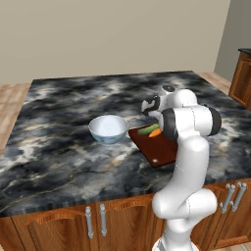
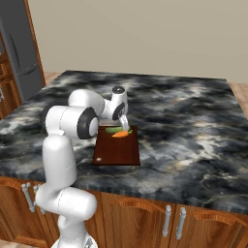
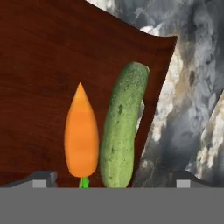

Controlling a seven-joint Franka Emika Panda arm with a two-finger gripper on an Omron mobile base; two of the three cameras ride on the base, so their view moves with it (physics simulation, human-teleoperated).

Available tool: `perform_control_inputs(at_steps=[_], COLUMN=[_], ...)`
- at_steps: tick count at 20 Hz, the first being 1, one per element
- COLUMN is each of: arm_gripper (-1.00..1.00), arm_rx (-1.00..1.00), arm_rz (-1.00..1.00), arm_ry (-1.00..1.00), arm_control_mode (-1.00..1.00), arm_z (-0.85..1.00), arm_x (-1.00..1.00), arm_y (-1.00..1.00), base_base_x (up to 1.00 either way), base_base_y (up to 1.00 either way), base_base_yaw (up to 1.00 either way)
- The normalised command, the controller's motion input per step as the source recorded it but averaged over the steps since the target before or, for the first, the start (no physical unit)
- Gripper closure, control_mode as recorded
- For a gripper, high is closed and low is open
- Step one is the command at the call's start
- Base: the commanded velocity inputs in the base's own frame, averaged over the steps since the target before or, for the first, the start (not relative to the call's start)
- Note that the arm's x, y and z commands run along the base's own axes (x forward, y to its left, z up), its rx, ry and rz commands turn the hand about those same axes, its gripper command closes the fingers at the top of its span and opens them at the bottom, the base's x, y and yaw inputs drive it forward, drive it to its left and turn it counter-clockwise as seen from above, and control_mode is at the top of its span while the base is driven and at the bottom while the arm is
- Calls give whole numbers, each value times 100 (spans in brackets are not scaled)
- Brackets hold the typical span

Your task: Place the two vegetables and bowl onto the tray for setting up a vegetable dip station.

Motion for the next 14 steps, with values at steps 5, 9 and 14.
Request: perform_control_inputs(at_steps=[5, 9, 14], arm_gripper=[-100, -100, -100], arm_rx=[0, 0, 0], arm_rz=[0, 0, 0], arm_ry=[0, 0, 0], arm_control_mode=[-100, -100, -100], arm_z=[68, 42, 37], arm_x=[-26, -26, -26], arm_y=[9, 39, 46], base_base_x=[0, 0, 0], base_base_y=[0, 0, 0], base_base_yaw=[0, 0, 0])
